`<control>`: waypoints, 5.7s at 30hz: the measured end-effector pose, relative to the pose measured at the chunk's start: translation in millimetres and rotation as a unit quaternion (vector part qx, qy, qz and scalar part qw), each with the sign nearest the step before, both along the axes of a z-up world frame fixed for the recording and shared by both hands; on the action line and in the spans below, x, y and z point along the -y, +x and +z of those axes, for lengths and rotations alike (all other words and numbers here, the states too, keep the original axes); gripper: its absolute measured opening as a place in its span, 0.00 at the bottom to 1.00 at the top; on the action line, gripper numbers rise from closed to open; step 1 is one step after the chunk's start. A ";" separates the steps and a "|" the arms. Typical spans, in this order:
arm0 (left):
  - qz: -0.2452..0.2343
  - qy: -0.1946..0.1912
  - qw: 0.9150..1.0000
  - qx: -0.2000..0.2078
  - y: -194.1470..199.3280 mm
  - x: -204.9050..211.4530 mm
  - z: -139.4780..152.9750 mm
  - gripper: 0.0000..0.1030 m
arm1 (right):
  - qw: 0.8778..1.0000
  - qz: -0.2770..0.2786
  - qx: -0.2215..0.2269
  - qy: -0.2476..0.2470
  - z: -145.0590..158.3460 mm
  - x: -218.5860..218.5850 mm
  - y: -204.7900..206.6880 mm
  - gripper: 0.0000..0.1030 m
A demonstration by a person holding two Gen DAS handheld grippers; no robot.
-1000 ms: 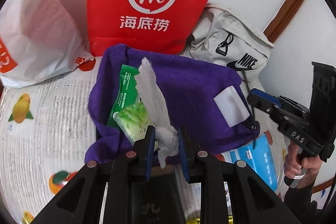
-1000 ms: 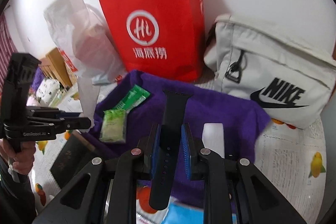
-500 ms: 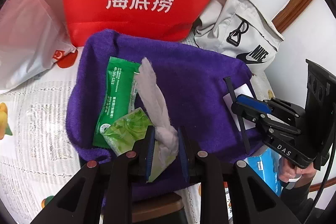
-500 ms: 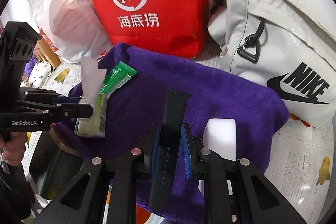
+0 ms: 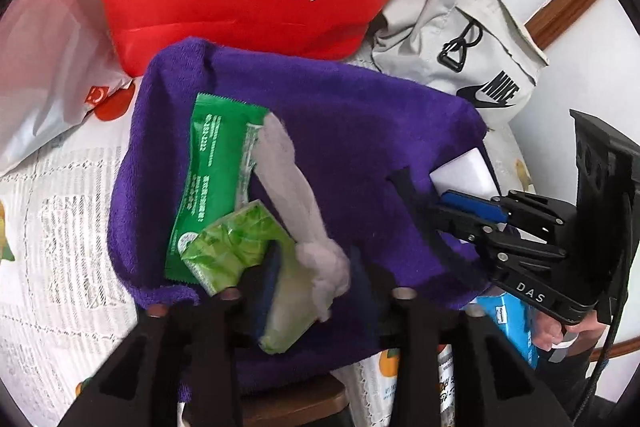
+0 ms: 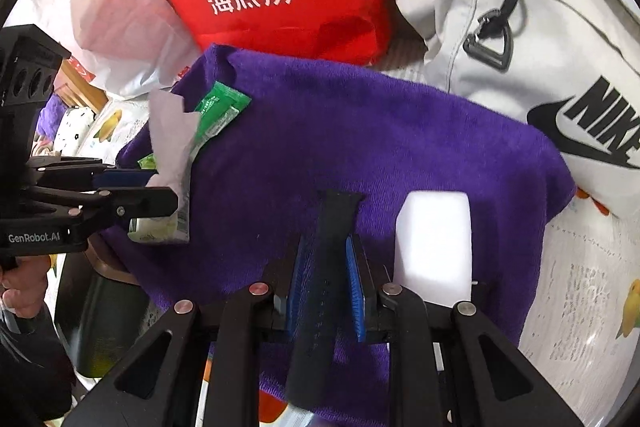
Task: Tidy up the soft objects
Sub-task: 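Lower the glove and strap onto the towel and open both tools, then grasp the yellow mesh pouch with the left tool while the right tool returns to the pile, then grasp the white mesh bag with the right tool while the left tool lifts the yellow pouch, then carry the yellow pouch and white mesh bag over the purple towel with both tools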
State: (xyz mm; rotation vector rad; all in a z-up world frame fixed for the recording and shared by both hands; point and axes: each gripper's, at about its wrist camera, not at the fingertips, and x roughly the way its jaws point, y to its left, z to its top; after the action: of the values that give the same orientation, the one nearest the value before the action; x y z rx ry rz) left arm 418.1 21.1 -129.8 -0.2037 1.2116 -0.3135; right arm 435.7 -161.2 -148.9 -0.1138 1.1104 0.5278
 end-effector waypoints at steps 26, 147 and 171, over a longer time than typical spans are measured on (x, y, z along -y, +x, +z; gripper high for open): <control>0.041 0.029 0.995 0.088 -177.9 -13.0 69.6 0.59 | 0.994 -0.012 0.099 0.040 72.5 33.5 -172.8 0.42; 0.128 0.007 0.981 0.149 -213.3 -45.8 76.0 0.09 | 0.982 -0.050 0.149 0.106 93.0 104.4 -220.9 0.03; 0.133 0.029 0.980 0.144 -121.8 -54.0 82.8 0.09 | 0.984 -0.033 0.139 0.107 87.8 62.3 -87.5 0.03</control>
State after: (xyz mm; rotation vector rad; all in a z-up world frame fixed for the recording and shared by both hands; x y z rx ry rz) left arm 296.2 75.1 -46.9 -0.2571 0.8929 -0.0690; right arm 348.3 -223.5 -61.1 0.0358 0.7770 0.5507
